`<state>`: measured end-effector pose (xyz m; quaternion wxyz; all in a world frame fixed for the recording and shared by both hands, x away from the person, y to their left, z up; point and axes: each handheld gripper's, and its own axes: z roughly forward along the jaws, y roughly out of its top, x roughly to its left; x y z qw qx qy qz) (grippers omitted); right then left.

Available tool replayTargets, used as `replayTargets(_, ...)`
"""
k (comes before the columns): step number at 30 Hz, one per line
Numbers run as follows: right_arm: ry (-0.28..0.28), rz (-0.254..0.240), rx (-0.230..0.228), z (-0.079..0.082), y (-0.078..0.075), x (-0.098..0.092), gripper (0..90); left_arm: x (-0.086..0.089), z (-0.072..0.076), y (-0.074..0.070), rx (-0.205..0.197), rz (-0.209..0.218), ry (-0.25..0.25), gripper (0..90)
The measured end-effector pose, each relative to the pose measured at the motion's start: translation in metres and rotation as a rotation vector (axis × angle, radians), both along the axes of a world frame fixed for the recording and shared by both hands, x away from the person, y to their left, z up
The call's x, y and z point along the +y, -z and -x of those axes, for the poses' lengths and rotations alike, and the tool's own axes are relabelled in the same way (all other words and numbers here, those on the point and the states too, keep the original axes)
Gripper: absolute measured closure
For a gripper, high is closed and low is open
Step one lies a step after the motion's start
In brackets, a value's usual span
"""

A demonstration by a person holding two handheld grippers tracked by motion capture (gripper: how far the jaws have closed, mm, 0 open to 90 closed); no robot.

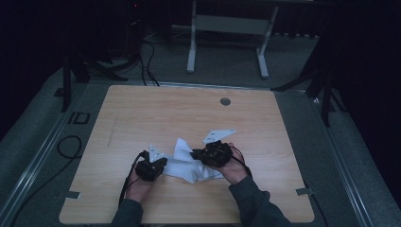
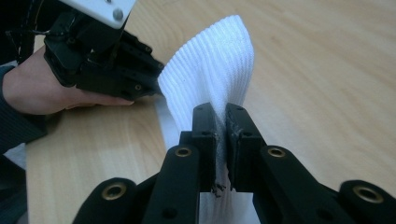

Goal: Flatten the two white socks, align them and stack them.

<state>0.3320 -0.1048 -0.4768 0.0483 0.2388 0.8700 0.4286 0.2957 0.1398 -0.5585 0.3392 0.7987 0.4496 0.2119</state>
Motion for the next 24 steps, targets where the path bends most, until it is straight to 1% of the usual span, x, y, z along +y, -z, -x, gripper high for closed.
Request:
replayTargets(4, 0.020, 0.006, 0.023, 0.001, 0.006, 0.007, 83.1, 0.005, 0.003, -0.005, -0.014, 0.026, -0.009, 87.3)
replayTargets(7, 0.041, 0.004, 0.035, 0.001, 0.008, 0.013, 83.1, 0.010, 0.007, -0.011, -0.031, 0.035, -0.019, 87.4)
replayTargets(10, 0.044, 0.011, 0.038, 0.002, 0.011, 0.017, 83.1, 0.013, 0.010, -0.013, -0.032, 0.026, -0.025, 87.9)
replayTargets(12, 0.040, 0.037, 0.040, 0.004, 0.018, 0.026, 83.0, 0.017, 0.014, -0.015, -0.024, 0.008, -0.039, 88.0)
replayTargets(13, 0.040, 0.041, 0.043, 0.004, 0.020, 0.028, 83.0, 0.019, 0.015, -0.015, -0.022, 0.004, -0.044, 88.2)
replayTargets(18, 0.045, 0.063, 0.079, 0.000, 0.034, 0.041, 82.9, 0.025, 0.016, -0.016, -0.022, 0.011, -0.065, 88.9)
replayTargets(21, 0.047, 0.074, 0.102, -0.002, 0.041, 0.048, 82.7, 0.025, 0.016, -0.015, -0.013, 0.007, -0.062, 89.0)
replayTargets(24, 0.043, 0.083, 0.133, -0.005, 0.050, 0.055, 82.5, 0.023, 0.016, -0.015, -0.015, 0.006, -0.054, 88.9)
